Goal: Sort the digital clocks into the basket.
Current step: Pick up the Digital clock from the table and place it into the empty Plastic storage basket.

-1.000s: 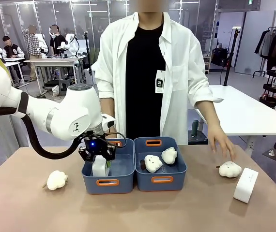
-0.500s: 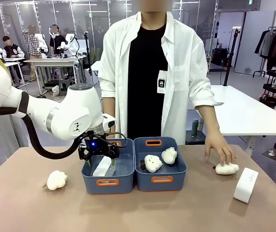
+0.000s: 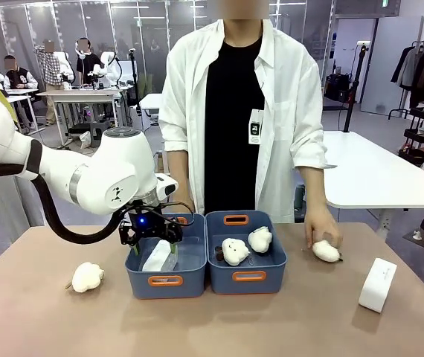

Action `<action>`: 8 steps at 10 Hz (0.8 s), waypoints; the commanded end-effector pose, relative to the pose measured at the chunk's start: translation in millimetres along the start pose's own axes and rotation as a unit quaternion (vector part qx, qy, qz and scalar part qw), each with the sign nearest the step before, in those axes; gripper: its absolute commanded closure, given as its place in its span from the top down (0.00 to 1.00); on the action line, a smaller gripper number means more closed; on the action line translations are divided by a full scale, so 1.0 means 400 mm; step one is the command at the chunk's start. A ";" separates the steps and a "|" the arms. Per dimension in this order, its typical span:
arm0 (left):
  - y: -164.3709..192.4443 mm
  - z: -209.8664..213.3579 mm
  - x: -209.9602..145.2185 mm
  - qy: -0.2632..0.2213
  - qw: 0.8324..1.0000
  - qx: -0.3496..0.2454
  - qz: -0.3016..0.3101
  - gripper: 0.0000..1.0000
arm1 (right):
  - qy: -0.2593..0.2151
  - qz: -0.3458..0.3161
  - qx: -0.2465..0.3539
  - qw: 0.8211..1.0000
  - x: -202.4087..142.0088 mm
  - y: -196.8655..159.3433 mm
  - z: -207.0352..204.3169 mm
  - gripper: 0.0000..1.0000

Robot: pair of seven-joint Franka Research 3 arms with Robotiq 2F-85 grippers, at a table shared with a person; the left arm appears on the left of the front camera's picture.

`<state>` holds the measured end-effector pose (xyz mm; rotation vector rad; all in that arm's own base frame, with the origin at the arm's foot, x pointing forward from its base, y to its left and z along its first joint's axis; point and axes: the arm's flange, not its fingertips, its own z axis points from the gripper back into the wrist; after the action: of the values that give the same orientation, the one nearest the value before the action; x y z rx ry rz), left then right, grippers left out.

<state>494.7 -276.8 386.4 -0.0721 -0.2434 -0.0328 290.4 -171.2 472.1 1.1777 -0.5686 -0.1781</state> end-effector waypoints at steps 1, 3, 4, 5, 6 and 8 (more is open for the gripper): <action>-0.004 -0.001 0.002 0.000 1.000 -0.001 0.000 1.00 | 0.003 -0.002 0.000 1.000 -0.003 0.010 0.005 1.00; -0.004 -0.001 0.002 0.000 1.000 -0.001 0.000 1.00 | 0.003 -0.002 0.000 1.000 -0.003 0.010 0.005 1.00; 0.000 -0.001 0.000 0.000 1.000 0.000 0.000 1.00 | 0.003 -0.002 0.000 1.000 -0.003 0.010 0.005 1.00; 0.090 0.129 -0.011 0.005 0.998 -0.061 -0.017 1.00 | 0.003 -0.002 0.000 1.000 -0.003 0.010 0.005 1.00; 0.200 0.243 -0.047 0.019 0.994 -0.105 -0.027 1.00 | 0.003 -0.002 0.000 1.000 -0.003 0.010 0.005 1.00; 0.411 0.356 -0.106 0.002 0.969 -0.247 -0.011 1.00 | 0.003 -0.002 0.000 1.000 -0.003 0.010 0.005 1.00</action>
<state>468.0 -206.8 473.8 -0.3253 -0.2724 -0.0832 290.6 -171.5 471.3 1.1784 -0.5668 -0.1801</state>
